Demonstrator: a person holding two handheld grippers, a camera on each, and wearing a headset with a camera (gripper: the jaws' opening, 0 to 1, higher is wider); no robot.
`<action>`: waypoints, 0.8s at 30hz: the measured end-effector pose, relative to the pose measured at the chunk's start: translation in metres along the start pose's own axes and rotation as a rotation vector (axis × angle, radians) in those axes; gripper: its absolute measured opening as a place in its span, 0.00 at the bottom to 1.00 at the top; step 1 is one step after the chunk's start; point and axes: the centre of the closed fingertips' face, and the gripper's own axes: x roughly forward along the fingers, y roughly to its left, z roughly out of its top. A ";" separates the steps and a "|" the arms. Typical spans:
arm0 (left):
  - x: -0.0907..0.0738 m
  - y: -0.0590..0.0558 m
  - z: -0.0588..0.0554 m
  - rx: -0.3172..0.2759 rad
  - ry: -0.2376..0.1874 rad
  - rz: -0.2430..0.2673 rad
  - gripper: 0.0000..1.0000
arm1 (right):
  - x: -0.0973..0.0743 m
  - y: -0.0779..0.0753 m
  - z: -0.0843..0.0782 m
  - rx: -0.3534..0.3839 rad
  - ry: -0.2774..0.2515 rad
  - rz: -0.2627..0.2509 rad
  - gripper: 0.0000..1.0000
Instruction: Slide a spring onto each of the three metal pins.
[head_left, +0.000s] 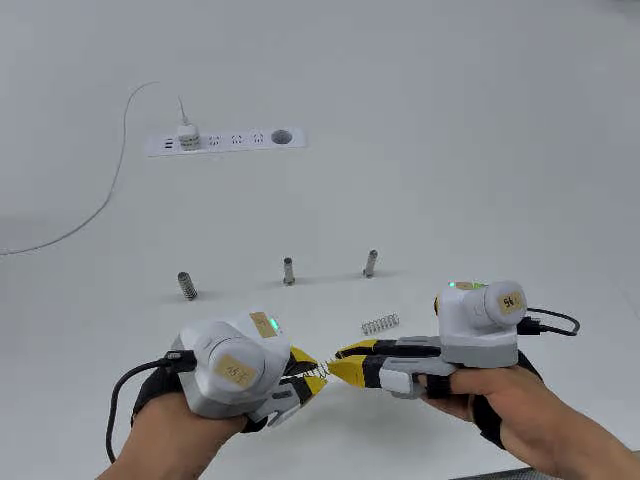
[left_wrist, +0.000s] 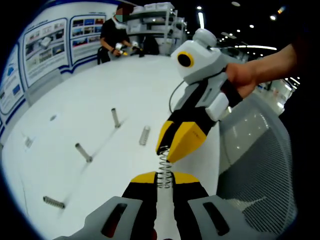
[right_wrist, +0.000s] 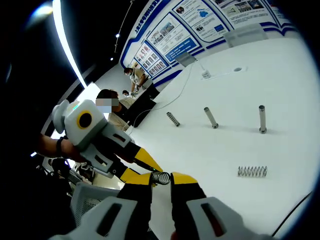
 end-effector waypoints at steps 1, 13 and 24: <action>0.000 0.000 0.001 0.001 -0.002 0.000 0.10 | 0.000 0.001 0.001 -0.004 0.003 0.000 0.15; 0.001 0.001 0.005 0.007 -0.019 -0.007 0.10 | -0.001 0.006 0.007 -0.066 0.048 0.012 0.13; 0.004 0.005 0.016 0.004 -0.047 -0.006 0.10 | -0.001 0.008 0.014 -0.176 0.126 0.006 0.13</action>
